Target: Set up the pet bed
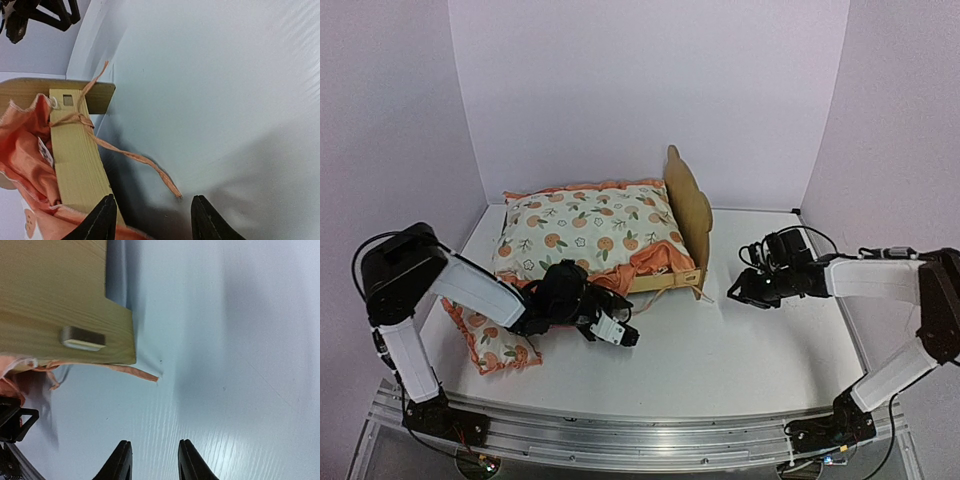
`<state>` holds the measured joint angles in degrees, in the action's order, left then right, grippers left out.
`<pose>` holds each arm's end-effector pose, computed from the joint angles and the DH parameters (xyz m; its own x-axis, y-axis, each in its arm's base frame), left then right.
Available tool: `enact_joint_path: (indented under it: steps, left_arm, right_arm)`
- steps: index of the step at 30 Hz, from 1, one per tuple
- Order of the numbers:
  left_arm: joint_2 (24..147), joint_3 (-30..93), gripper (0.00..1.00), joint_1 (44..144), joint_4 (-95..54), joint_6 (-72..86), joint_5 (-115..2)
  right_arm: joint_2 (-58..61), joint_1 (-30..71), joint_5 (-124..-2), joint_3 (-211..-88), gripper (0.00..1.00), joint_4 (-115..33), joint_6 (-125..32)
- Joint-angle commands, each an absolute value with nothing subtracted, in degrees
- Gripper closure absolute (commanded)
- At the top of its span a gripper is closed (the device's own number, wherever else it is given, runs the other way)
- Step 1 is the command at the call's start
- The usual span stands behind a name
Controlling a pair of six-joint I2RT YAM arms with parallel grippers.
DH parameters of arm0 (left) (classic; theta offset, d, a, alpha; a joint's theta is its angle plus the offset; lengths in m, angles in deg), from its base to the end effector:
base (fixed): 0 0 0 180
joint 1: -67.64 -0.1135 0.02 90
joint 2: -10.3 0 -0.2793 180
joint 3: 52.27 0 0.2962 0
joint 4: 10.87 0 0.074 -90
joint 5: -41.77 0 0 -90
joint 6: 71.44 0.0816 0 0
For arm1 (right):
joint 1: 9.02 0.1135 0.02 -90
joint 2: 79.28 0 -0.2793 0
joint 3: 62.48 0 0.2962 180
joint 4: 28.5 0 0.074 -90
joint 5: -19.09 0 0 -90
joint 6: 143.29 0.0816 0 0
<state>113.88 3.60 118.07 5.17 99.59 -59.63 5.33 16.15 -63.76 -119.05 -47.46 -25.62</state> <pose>0.2525 -0.3309 0.0850 0.8001 0.5518 -0.2352 0.4649 -0.3226 0.8245 0.3223 0.1627 0.1390 -0.8179 0.1248 -0.5617 -0.1344 0.9078 0.3973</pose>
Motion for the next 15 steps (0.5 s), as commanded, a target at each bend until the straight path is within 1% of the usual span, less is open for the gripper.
enact_joint_path:
  steps: [1,3,5,6,7,8,10,15]
  left_arm:
    - [102.62,13.86,0.46,118.62,-32.31,86.91,-69.57]
    - [101.33,17.58,0.45,118.56,-38.99,79.21,-70.42]
    - [101.07,20.67,0.42,117.66,-41.40,70.18,-67.54]
    - [101.19,21.96,0.38,116.69,-41.72,65.48,-65.80]
    - [101.55,23.50,0.34,115.58,-41.86,61.41,-64.06]
    - [102.36,25.00,0.30,114.34,-41.92,57.98,-62.14]
    - [104.65,27.71,0.25,112.37,-42.29,52.65,-58.03]
    - [110.05,31.89,0.25,111.09,-42.60,47.78,-53.92]
  right_arm:
    - [-2.88,19.81,-66.12,-124.15,0.60,-58.08,-29.74]
    - [-3.48,24.31,-68.80,-128.13,0.55,-59.93,-33.48]
    - [-1.97,29.40,-72.82,-132.23,0.51,-60.31,-37.17]
    - [-0.37,31.16,-74.17,-134.13,0.48,-60.38,-37.92]
    - [1.40,32.03,-75.40,-136.51,0.42,-60.47,-37.96]
    - [3.50,32.49,-76.40,-138.99,0.39,-60.49,-38.08]
    - [8.24,33.19,-77.50,-144.08,0.38,-60.44,-39.23]
    - [19.63,33.69,-78.11,-155.43,0.38,-60.54,-42.30]
